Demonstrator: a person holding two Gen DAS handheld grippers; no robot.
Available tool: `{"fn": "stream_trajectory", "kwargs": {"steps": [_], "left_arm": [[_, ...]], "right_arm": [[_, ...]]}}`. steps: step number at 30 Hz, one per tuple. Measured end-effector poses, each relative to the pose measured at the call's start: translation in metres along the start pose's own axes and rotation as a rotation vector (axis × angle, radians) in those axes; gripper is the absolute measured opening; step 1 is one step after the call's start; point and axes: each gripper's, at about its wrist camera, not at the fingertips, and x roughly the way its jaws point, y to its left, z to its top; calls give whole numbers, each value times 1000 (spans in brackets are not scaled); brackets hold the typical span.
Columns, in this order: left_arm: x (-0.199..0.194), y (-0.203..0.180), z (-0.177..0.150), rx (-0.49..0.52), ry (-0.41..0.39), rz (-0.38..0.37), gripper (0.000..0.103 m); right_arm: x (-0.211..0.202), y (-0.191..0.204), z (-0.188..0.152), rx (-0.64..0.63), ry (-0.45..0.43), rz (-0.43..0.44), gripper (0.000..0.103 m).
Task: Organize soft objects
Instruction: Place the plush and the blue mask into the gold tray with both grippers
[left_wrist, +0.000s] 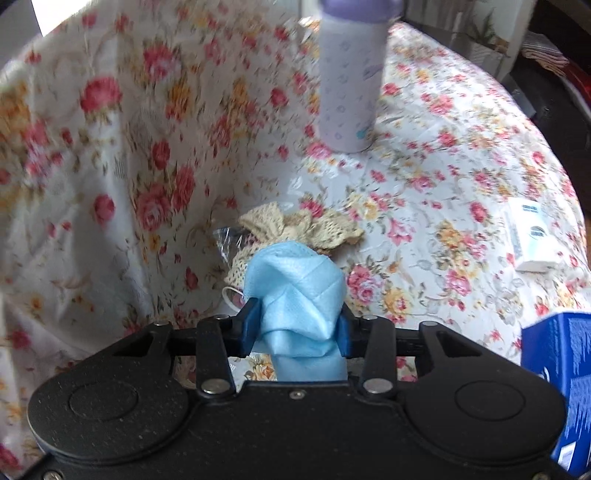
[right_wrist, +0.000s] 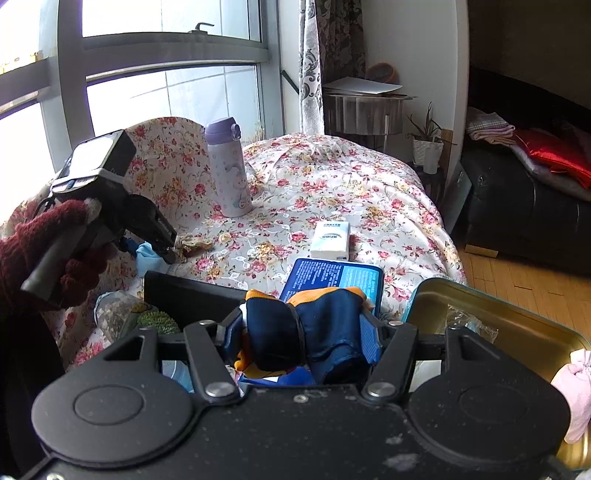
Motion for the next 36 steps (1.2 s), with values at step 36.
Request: {"fn": "stream_trajectory", "kwargs": {"steps": [36], "left_arm": [[-147,-223,-84,450,-94,-378,43]], "right_arm": [[-20,-208,18,515,-10,-385,61]]}}
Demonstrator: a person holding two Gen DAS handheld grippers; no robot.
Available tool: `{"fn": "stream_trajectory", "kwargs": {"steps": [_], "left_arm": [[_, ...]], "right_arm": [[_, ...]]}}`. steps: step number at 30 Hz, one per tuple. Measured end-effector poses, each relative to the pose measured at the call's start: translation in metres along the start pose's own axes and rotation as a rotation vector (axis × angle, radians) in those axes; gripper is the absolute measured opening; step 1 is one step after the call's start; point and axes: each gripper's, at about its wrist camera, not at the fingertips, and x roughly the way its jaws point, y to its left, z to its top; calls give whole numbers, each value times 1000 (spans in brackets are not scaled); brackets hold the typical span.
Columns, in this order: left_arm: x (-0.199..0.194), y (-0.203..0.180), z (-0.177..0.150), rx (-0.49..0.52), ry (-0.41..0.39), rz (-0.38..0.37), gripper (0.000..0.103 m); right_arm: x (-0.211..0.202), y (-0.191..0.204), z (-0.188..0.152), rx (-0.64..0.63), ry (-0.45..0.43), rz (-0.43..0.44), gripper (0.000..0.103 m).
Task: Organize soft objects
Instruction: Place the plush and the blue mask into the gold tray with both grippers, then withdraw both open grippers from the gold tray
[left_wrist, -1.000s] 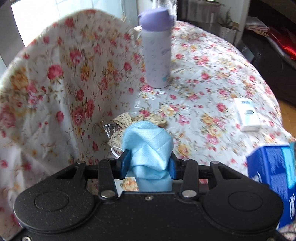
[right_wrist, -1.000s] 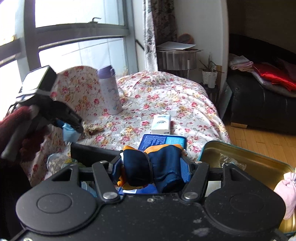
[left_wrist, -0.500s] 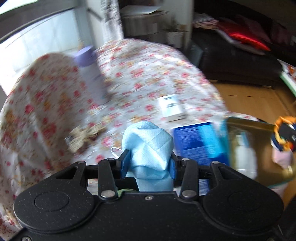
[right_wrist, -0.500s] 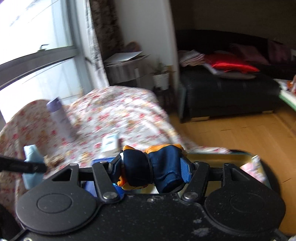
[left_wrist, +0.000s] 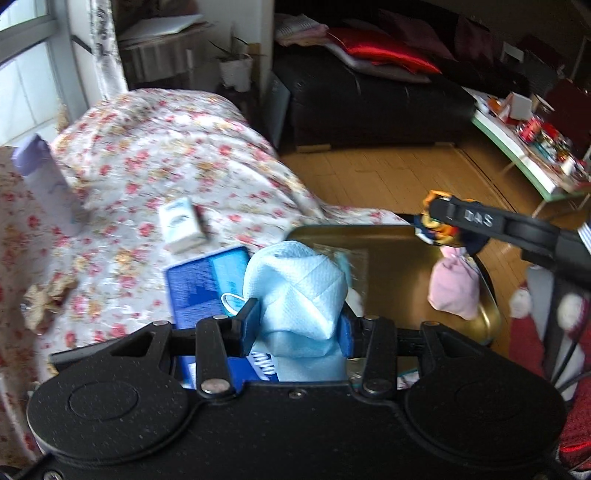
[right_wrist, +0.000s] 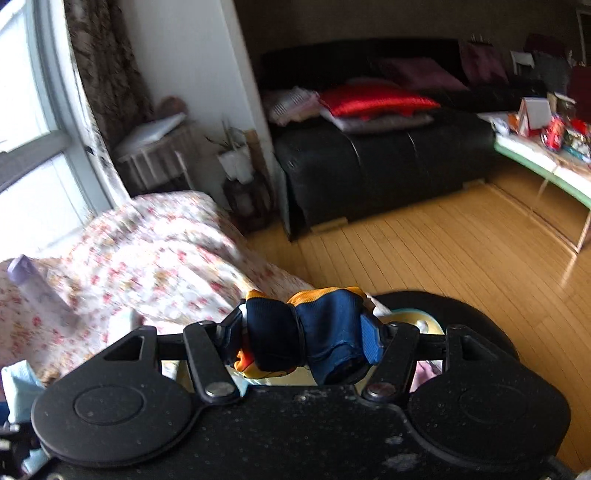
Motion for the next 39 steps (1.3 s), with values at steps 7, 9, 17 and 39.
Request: {"fn": "stream_trajectory", "kwargs": {"steps": [7,9,17,39], "left_arm": [[22,-21,-2,19,50,-24,43],[25,-25,-2,22,56,-26,43],[38,-39,0,21,94,-48,43],[51,-35,8,-71,107,-69,76]], "right_arm": [[11,-2,-2,26,23,-4,76],[7,-5,-2,44,-6,4,77],[4,-8,0,83,-33,-8,77],[5,-13,-1,114,-40,-21,77]]}}
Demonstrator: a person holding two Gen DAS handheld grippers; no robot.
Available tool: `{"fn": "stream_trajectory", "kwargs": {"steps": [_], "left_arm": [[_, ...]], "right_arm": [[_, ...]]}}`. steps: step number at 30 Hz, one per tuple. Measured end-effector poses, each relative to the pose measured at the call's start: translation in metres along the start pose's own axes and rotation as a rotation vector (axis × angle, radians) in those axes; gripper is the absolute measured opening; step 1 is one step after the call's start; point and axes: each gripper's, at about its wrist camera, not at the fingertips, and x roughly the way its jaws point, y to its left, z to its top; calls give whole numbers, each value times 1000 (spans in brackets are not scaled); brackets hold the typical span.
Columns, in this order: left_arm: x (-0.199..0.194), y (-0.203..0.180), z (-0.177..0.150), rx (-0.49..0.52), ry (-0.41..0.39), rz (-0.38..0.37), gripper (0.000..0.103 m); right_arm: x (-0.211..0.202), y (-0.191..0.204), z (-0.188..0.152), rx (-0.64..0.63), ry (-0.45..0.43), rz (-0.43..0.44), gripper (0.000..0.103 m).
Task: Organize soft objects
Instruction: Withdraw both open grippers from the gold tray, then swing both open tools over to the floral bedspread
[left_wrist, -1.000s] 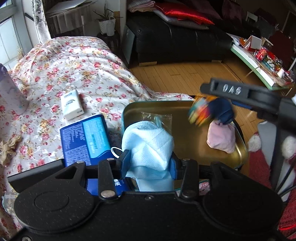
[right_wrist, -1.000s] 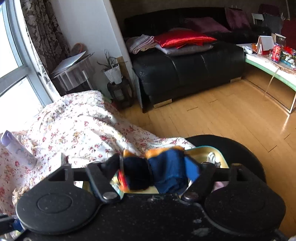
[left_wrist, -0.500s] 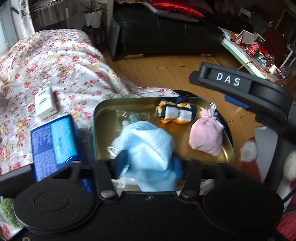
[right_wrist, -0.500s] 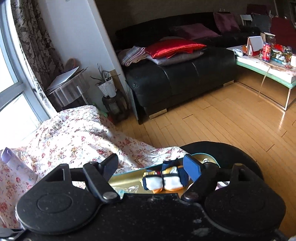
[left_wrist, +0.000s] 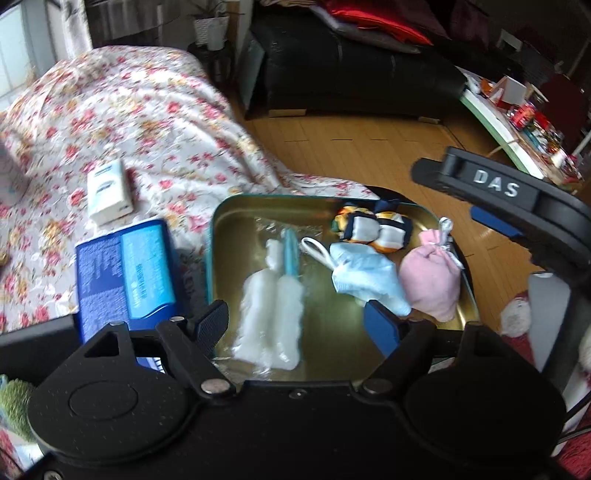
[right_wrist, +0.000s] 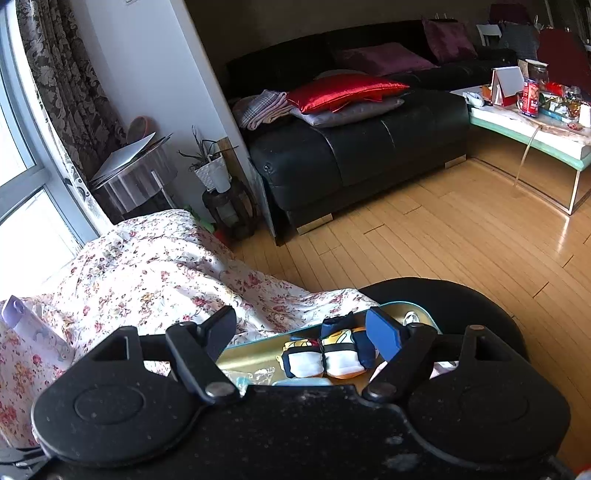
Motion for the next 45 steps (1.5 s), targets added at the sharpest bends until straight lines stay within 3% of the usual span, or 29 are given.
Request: {"fn": "stream_trajectory", "kwargs": {"steps": [9,26,39,45], "left_arm": [[-28,37,-7,-83,-40,43,76],[-138,143,-28,-261,-242,276,77],[-271,198,-53,-404,-505,546,84],[-345,198,-65,-455,-659,637,85]], "right_arm": [[3,3,0,-22,17,-8,77],[-2,13,-3,-94,8,-24,77],[-10,20,-4,-148,-14,-31,77],[-13,21,-4,-166,-27,-32,77]]}}
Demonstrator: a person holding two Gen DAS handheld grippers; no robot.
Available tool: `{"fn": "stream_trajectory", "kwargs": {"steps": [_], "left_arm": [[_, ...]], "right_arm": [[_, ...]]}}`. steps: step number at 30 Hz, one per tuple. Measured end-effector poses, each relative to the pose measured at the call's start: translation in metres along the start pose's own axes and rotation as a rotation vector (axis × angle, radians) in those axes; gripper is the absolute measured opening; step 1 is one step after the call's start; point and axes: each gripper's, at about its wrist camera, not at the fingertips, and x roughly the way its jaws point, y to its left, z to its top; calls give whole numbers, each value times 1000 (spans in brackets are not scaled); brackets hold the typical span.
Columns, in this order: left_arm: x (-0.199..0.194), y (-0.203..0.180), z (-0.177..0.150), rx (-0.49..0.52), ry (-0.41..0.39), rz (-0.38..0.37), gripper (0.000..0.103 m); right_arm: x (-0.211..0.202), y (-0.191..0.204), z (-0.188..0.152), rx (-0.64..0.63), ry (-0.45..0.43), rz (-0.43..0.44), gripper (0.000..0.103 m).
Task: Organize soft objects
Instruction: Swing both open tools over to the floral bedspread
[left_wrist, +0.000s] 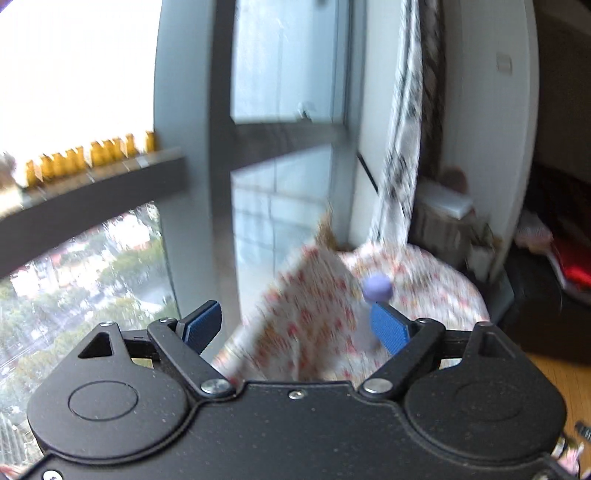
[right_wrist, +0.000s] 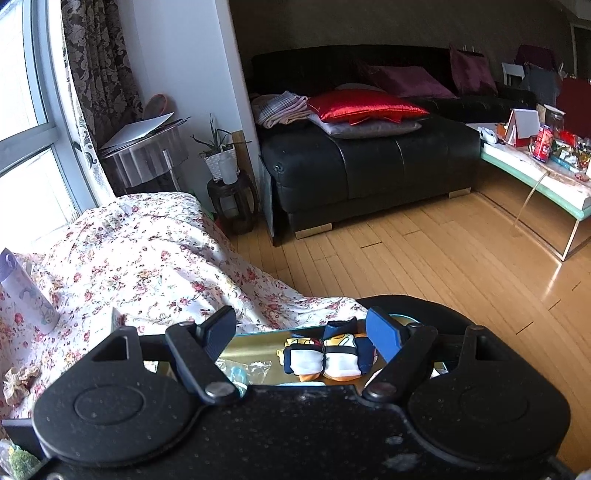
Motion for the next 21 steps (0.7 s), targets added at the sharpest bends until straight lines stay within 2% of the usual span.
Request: {"fn": "stream_trajectory", "kwargs": {"steps": [4,6,10,14,17,21], "left_arm": [[-29,7,25,-6,-78,-10,85],[-44,5,35,10,-121,-3,85],[-87,6,55,24,-223,-28,85],[-128,9,72,27,-307,-78,86],[-161,14,83,11,-392,-103,88],[-199,21,100,12,-503,-130,95]], "right_arm": [[-21,4,6,-21,-20,-1,77],[-53,5,13,-21,-62,49,77],[-143,10,43,-61,-172,209,78],[-237,17,77,-168,-322,236,79],[-303,6,108,-161,-384,307,79],[-383,-12,141,-163,-475,367,80]]}}
